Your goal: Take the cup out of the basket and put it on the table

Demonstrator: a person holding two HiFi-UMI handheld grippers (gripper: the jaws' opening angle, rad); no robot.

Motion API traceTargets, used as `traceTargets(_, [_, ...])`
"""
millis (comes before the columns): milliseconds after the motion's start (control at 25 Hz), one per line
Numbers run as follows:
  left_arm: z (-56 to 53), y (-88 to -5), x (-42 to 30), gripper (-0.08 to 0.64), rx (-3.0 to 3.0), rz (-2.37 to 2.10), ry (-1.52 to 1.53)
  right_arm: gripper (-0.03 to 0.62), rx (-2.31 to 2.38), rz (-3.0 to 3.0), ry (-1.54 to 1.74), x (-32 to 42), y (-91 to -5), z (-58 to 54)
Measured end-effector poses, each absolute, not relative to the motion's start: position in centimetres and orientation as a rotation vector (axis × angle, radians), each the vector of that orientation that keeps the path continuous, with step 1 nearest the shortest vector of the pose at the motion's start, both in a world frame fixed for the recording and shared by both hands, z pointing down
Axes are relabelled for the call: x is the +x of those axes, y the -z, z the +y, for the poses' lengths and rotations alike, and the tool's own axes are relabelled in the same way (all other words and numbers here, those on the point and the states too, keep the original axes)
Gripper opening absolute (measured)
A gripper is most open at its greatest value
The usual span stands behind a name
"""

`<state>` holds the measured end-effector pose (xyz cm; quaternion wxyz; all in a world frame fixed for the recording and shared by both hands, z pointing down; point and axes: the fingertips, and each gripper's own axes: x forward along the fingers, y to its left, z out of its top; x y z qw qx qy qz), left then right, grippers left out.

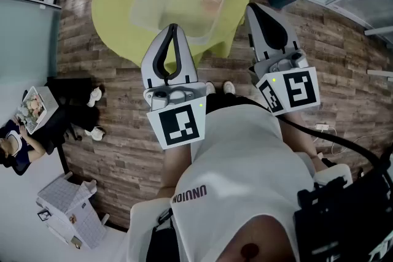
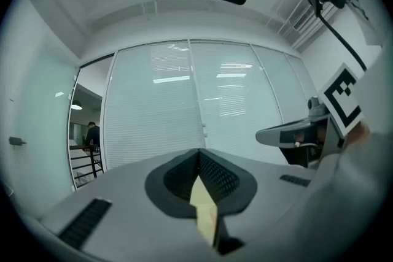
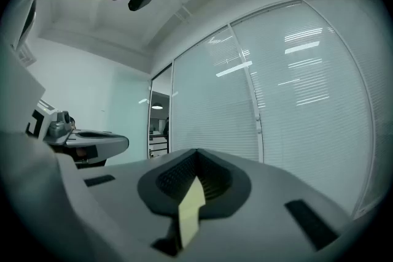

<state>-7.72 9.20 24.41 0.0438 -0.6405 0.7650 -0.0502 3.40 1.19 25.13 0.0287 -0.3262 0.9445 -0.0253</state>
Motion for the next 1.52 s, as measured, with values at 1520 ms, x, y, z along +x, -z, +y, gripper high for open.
traceTargets(1520, [10.1, -25.0, -10.3, 0.014, -2.106, 2.279, 0.069, 0.018, -1.235, 2.803, 0.091, 3.9, -25.1, 2.7])
